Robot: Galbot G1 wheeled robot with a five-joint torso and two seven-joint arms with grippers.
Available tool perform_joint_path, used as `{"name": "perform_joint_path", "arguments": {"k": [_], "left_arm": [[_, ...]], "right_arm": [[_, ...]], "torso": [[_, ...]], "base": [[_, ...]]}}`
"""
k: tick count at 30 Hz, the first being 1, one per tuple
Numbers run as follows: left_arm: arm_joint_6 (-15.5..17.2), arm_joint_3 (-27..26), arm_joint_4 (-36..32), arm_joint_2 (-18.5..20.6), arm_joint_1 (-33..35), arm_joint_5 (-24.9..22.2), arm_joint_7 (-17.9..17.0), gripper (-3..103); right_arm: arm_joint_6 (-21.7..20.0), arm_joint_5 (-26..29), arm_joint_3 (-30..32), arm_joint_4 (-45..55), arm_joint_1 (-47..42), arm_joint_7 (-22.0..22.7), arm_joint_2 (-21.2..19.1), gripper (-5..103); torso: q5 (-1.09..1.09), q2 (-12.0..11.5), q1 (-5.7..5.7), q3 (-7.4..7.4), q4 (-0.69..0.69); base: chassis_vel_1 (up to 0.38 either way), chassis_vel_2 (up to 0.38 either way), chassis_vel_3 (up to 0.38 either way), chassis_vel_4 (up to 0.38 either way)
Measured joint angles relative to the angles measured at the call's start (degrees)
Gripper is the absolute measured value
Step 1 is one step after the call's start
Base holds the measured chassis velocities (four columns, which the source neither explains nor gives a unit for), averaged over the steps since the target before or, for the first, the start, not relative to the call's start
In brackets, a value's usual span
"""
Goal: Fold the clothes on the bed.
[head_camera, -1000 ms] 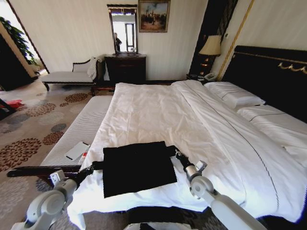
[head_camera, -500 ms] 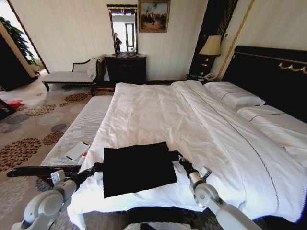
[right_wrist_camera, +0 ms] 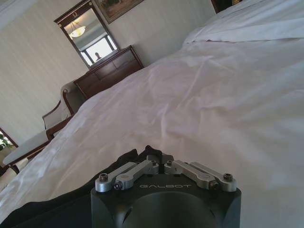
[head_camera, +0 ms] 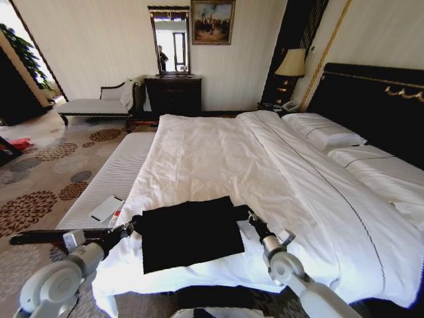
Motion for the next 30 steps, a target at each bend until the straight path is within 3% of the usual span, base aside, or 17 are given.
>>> {"name": "perform_joint_path", "arguments": {"k": [7, 19, 21, 22, 24, 25, 27, 28, 30], "left_arm": [[0.10, 2.86, 3.05, 0.07, 0.00, 5.44, 0.28, 0], [0.19, 3.00, 0.64, -0.43, 1.31, 6.00, 1.13, 0], [-0.51, 2.03, -0.94, -0.60, 1.26, 6.05, 2.41, 5], [-0.51, 2.03, -0.94, -0.60, 1.26, 6.05, 2.41, 5], [-1.11, -0.15, -3.23, -1.08, 0.18, 4.06, 3.44, 16], [-1.14, -0.87, -3.87, -1.21, -0.21, 3.00, 3.61, 16], [-0.70, -5.38, -6.83, -1.84, -3.11, -4.23, 3.86, 26], [-0.70, -5.38, -6.83, -1.84, -3.11, -4.23, 3.86, 26], [0.14, -7.68, -7.72, -2.02, -5.59, -9.02, 3.18, 38]], "right_arm": [[0.13, -1.22, -0.50, -0.76, -0.59, -0.25, 0.71, 0], [0.15, -2.97, -0.72, -1.43, -0.96, -0.01, 1.01, -1], [0.15, -3.53, -0.20, -0.83, -1.17, -0.01, 1.00, 9], [0.15, -3.53, -0.20, -0.83, -1.17, -0.01, 1.00, 9], [0.15, -3.64, 0.86, 0.55, -1.24, -0.05, 1.01, 15], [0.15, -3.60, 1.23, 1.03, -1.22, -0.05, 1.01, 20], [0.13, -2.77, 2.82, 3.22, -0.86, 0.07, 0.87, 31], [0.13, -2.77, 2.82, 3.22, -0.86, 0.07, 0.87, 31], [0.02, -1.96, 3.62, 4.37, -0.34, 0.25, 0.67, 36]], "torso": [[-0.01, -0.01, 0.00, 0.00, 0.01], [0.00, -0.01, 0.00, 0.00, 0.02], [0.00, 0.00, 0.00, 0.00, 0.01], [0.00, 0.00, 0.00, 0.00, 0.01], [-0.01, -0.01, 0.00, 0.00, 0.02], [-0.01, -0.01, 0.00, 0.00, 0.02], [0.00, -0.01, 0.00, 0.01, 0.01], [0.00, -0.01, 0.00, 0.01, 0.01], [0.01, -0.01, 0.00, 0.00, 0.02]], "base": [[0.000, 0.000, 0.000, 0.000], [0.000, 0.000, 0.000, 0.000], [0.000, 0.000, 0.000, 0.000], [0.000, 0.000, 0.000, 0.000], [0.000, 0.000, 0.000, 0.000], [0.000, 0.000, 0.000, 0.000], [0.000, 0.000, 0.000, 0.000], [0.000, 0.000, 0.000, 0.000], [0.000, 0.000, 0.000, 0.000]]}}
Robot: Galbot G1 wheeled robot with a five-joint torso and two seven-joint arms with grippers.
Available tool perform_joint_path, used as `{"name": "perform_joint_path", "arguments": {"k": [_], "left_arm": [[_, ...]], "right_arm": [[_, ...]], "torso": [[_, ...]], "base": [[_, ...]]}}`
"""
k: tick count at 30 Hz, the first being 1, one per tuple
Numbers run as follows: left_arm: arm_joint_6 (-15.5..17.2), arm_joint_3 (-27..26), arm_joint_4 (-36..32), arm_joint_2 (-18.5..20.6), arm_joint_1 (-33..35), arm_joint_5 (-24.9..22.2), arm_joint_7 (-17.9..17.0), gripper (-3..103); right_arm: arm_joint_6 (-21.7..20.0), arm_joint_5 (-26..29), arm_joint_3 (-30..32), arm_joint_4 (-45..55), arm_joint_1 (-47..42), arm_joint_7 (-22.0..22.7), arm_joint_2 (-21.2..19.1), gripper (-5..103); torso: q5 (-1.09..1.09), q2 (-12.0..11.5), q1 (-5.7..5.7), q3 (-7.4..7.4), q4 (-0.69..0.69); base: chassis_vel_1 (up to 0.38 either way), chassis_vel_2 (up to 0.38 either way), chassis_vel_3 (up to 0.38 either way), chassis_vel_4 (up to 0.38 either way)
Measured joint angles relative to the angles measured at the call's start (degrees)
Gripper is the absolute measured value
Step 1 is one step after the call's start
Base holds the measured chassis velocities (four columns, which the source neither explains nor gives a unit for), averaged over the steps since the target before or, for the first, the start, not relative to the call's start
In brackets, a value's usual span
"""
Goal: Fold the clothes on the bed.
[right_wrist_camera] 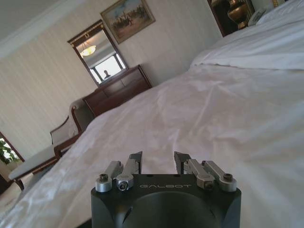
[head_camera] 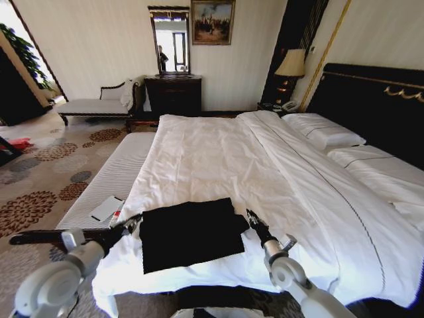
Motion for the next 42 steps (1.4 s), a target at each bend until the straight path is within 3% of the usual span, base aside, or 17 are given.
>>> {"name": "perform_joint_path", "arguments": {"k": [1, 3, 5, 7, 9, 10, 12, 13, 19, 24, 32, 35, 37, 39, 42], "left_arm": [[0.93, -1.20, 0.17, -0.07, -2.74, -3.81, -1.50, 43], [1.25, -1.25, 0.78, -0.07, -4.08, -4.84, -2.15, 43], [2.32, 0.07, 3.57, -0.05, -6.82, -5.49, -4.32, 54], [3.54, 3.55, 8.56, 0.03, -8.83, -3.03, -6.16, 65], [3.84, 5.58, 11.09, 0.04, -9.54, -0.81, -6.31, 70], [3.95, 7.61, 13.77, -0.05, -10.21, 1.74, -6.13, 70], [4.01, 10.44, 17.68, -0.42, -11.29, 5.56, -5.21, 81], [4.17, 12.56, 21.16, -0.95, -12.58, 7.55, -4.06, 86], [5.59, 14.32, 30.25, -2.87, -16.25, 6.44, -1.21, 99], [5.37, 14.80, 34.70, -3.74, -17.08, 7.40, 1.47, 100], [3.43, 16.66, 38.15, -5.94, -19.13, 8.76, 2.66, 103], [3.07, 17.13, 38.84, -6.67, -19.80, 8.77, 2.72, 97], [2.88, 17.68, 39.07, -7.31, -20.08, 8.92, 2.73, 88], [2.82, 17.83, 39.08, -7.49, -20.12, 8.94, 2.73, 88], [2.67, 18.28, 39.07, -7.96, -20.12, 9.30, 2.73, 72]], "right_arm": [[-0.14, 0.58, 0.60, 0.43, 0.76, 0.20, -0.17, 47], [-0.22, 0.79, 0.71, 0.44, 1.15, 0.33, -0.19, 47], [-0.41, 1.45, 0.72, -0.03, 2.36, 0.78, -0.13, 58], [-0.52, 1.69, 0.04, -1.18, 3.64, 1.11, 0.21, 69], [-0.56, 1.67, -0.36, -1.70, 4.14, 1.15, 0.44, 69], [-0.57, 1.66, -0.74, -2.22, 4.60, 1.21, 0.70, 74], [-0.60, 1.59, -1.30, -2.93, 5.25, 1.27, 1.21, 80], [-0.62, 1.47, -1.74, -3.57, 5.81, 1.34, 1.69, 91], [-0.84, 1.19, -2.21, -4.49, 6.43, 1.90, 2.18, 100], [-1.13, 1.18, -2.08, -5.34, 6.59, 2.46, 2.13, 100], [-1.31, 1.18, -2.73, -6.14, 7.63, 3.49, 2.15, 100], [-1.33, 1.18, -2.74, -6.22, 7.66, 3.57, 2.12, 100], [-1.33, 1.19, -2.70, -6.34, 7.66, 3.60, 2.01, 100], [-1.34, 1.19, -2.63, -6.36, 7.66, 3.62, 1.98, 100], [-1.34, 1.23, -2.34, -6.38, 7.65, 3.79, 1.92, 100]], "torso": [[-0.01, 0.00, 0.00, 0.00, 0.00], [-0.01, 0.00, 0.00, 0.00, -0.01], [-0.01, 0.00, 0.00, 0.00, 0.00], [-0.02, 0.00, 0.00, 0.00, -0.01], [-0.02, 0.00, 0.01, 0.01, -0.01], [-0.02, 0.00, 0.00, 0.01, 0.00], [-0.04, 0.00, 0.00, 0.01, 0.00], [-0.02, 0.00, 0.00, 0.01, 0.00], [-0.02, 0.00, 0.01, 0.01, -0.01], [-0.02, 0.00, 0.00, 0.01, 0.01], [-0.01, 0.00, 0.01, 0.00, 0.00], [-0.01, 0.00, 0.00, 0.00, -0.01], [-0.01, 0.01, 0.00, 0.00, 0.00], [-0.01, 0.01, 0.00, 0.00, 0.00], [-0.01, 0.01, 0.00, 0.00, -0.01]], "base": [[0.000, 0.000, 0.000, 0.000], [0.000, 0.000, 0.000, 0.000], [0.000, 0.000, 0.000, 0.000], [0.000, 0.000, 0.000, 0.000], [0.000, 0.000, 0.000, 0.000], [0.000, 0.000, 0.000, 0.000], [0.000, 0.000, 0.000, 0.000], [0.000, 0.000, 0.000, 0.000], [0.000, 0.000, 0.000, 0.000], [0.000, 0.000, 0.000, 0.000], [0.000, 0.000, 0.000, 0.000], [0.000, 0.000, 0.000, 0.000], [0.000, 0.000, 0.000, 0.000], [0.000, 0.000, 0.000, 0.000], [0.000, 0.000, 0.000, 0.000]]}}
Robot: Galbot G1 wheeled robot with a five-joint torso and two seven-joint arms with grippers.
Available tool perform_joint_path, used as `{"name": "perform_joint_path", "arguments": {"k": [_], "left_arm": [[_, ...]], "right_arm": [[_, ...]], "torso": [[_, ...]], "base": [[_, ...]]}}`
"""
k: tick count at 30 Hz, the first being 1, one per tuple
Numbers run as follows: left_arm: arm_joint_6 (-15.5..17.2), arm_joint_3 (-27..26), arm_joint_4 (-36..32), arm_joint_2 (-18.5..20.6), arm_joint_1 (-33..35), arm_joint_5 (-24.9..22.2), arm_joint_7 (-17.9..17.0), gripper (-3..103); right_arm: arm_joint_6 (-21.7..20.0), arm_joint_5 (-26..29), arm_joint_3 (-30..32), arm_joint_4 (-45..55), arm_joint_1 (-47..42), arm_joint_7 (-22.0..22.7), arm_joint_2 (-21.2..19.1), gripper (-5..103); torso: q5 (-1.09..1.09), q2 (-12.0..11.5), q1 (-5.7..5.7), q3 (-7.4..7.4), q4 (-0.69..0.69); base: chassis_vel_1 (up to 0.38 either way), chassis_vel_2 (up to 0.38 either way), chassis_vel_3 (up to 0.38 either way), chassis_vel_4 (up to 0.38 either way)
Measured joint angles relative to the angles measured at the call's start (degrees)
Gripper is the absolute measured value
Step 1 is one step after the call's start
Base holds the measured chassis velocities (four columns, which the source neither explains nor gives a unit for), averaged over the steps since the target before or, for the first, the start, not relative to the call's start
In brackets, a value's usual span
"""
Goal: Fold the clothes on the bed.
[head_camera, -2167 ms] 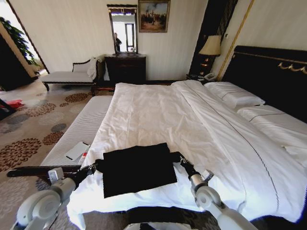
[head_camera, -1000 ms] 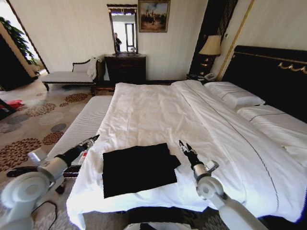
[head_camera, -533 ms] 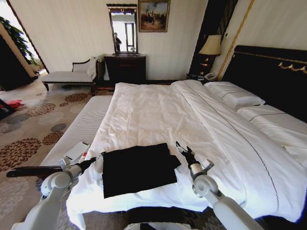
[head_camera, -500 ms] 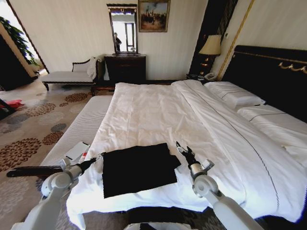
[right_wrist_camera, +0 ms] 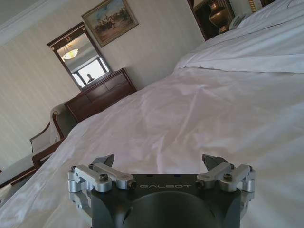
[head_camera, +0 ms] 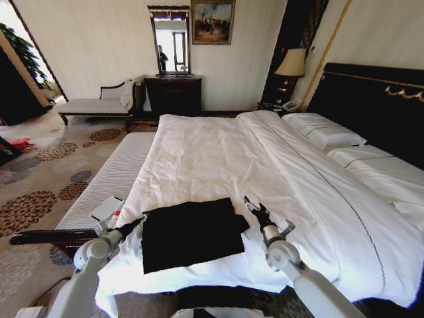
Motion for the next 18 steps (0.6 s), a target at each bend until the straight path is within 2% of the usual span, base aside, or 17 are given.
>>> {"name": "perform_joint_path", "arguments": {"k": [1, 2, 4, 7, 9, 12, 13, 16, 18], "left_arm": [[-0.08, 0.01, -0.01, -0.01, 0.07, 0.12, 0.00, 66], [-0.08, 0.01, -0.01, -0.01, 0.07, 0.12, 0.00, 66], [-0.20, -0.05, -0.04, -0.01, 0.21, 0.14, 0.00, 55], [-0.33, -0.22, -0.08, 0.04, 0.30, 0.13, 0.00, 50], [-0.63, -0.45, -0.13, 0.12, 0.36, 0.11, -0.01, 39], [-0.73, -0.53, -0.13, 0.12, 0.36, 0.09, -0.01, 34], [-0.86, -0.63, -0.14, 0.12, 0.36, 0.07, -0.02, 22], [-0.93, -0.66, -0.14, 0.03, 0.32, 0.06, -0.02, 17], [-1.09, -0.65, -0.12, -0.10, 0.19, 0.06, -0.03, 6]], "right_arm": [[0.00, 0.01, 0.08, 0.00, -0.06, 0.06, 0.00, 100], [0.00, 0.01, 0.08, 0.00, -0.06, 0.06, 0.00, 100], [0.00, 0.01, 0.20, -0.04, -0.15, 0.08, 0.01, 100], [0.00, -0.02, 0.23, -0.18, -0.19, 0.09, 0.07, 100], [0.00, -0.07, 0.16, -0.37, -0.11, 0.13, 0.18, 100], [0.00, -0.09, 0.08, -0.41, 0.00, 0.17, 0.25, 100], [0.00, -0.12, -0.03, -0.47, 0.17, 0.25, 0.30, 100], [0.00, -0.15, -0.14, -0.60, 0.35, 0.34, 0.38, 100], [-0.01, -0.24, -0.22, -0.93, 0.55, 0.38, 0.46, 100]], "torso": [[0.00, 0.00, 0.00, 0.00, 0.00], [0.00, 0.00, 0.00, 0.00, 0.00], [-0.01, 0.00, 0.00, 0.00, 0.00], [-0.01, 0.00, 0.00, 0.00, 0.00], [-0.01, 0.00, 0.00, 0.00, 0.00], [0.00, 0.00, 0.00, 0.00, 0.00], [-0.01, 0.00, 0.00, 0.00, 0.00], [-0.01, 0.00, 0.00, 0.00, 0.01], [-0.01, 0.00, 0.00, 0.00, 0.00]], "base": [[0.000, 0.000, 0.000, 0.000], [0.000, 0.000, 0.000, 0.000], [0.000, 0.000, 0.000, 0.000], [0.000, 0.000, 0.000, 0.000], [0.000, 0.000, 0.000, 0.000], [0.000, 0.000, 0.000, 0.000], [0.000, 0.000, 0.000, 0.000], [0.000, 0.000, 0.000, 0.000], [0.000, 0.000, 0.000, 0.000]]}}
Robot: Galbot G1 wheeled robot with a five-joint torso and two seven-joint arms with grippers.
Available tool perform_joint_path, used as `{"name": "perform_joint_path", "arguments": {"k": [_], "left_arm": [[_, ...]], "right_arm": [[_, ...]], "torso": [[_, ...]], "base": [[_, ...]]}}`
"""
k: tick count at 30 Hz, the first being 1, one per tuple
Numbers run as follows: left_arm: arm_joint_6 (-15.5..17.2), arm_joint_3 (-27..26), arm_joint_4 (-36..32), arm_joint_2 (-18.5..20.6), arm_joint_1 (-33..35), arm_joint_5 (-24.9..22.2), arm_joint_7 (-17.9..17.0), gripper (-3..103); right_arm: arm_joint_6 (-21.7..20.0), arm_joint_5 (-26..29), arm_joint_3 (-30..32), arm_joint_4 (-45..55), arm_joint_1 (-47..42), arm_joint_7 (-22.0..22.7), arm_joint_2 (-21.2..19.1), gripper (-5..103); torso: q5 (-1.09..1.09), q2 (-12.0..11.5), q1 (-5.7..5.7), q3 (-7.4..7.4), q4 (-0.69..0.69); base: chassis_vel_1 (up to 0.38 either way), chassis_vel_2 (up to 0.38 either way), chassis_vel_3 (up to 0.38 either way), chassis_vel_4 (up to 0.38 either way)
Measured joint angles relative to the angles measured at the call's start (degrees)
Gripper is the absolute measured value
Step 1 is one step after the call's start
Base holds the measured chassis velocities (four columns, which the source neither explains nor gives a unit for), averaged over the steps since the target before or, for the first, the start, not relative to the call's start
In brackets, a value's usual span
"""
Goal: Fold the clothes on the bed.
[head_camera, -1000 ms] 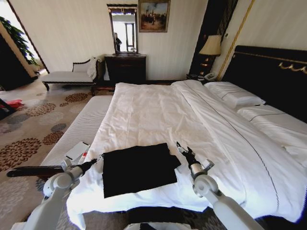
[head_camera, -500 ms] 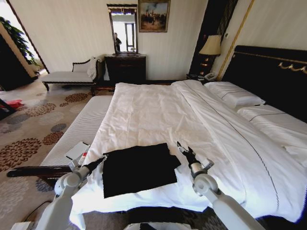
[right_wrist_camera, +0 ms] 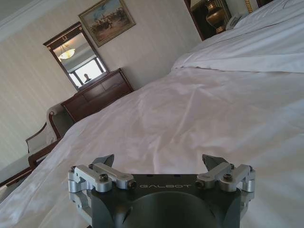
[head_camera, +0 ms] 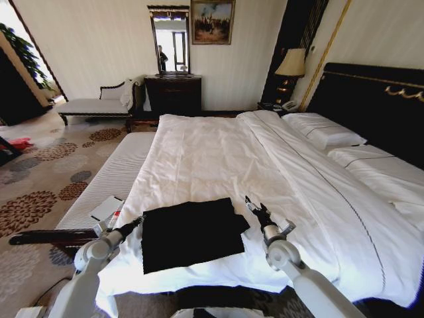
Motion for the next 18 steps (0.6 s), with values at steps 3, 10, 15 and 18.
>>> {"name": "perform_joint_path", "arguments": {"k": [3, 10, 15, 18], "left_arm": [[-0.10, 0.04, 0.10, -0.13, -0.24, 0.00, -0.04, 1], [-0.22, -0.57, 0.75, 0.06, -2.13, -1.00, -0.34, 0], [-0.22, -1.79, 1.70, 0.78, -3.96, -2.48, -0.81, 0], [-0.19, -2.34, 2.01, 1.19, -4.32, -2.91, -0.89, 0]], "right_arm": [[-0.06, 0.00, -0.12, -0.34, 0.33, 0.14, 0.11, 100], [-5.05, 1.27, -1.82, -0.89, 4.01, 4.00, 0.43, 100], [-8.90, 4.64, -4.71, -1.58, 7.90, 6.39, 1.03, 100], [-10.53, 6.18, -6.27, -2.38, 9.92, 7.15, 1.44, 100]], "torso": [[0.00, 0.00, 0.00, 0.00, 0.00], [-0.01, 0.00, 0.00, 0.00, 0.00], [-0.01, 0.00, 0.00, 0.00, -0.01], [0.00, 0.00, 0.01, 0.00, -0.01]], "base": [[0.000, 0.000, 0.000, 0.000], [0.000, 0.000, 0.000, 0.000], [0.000, 0.000, 0.000, 0.000], [0.000, 0.000, 0.000, 0.000]]}}
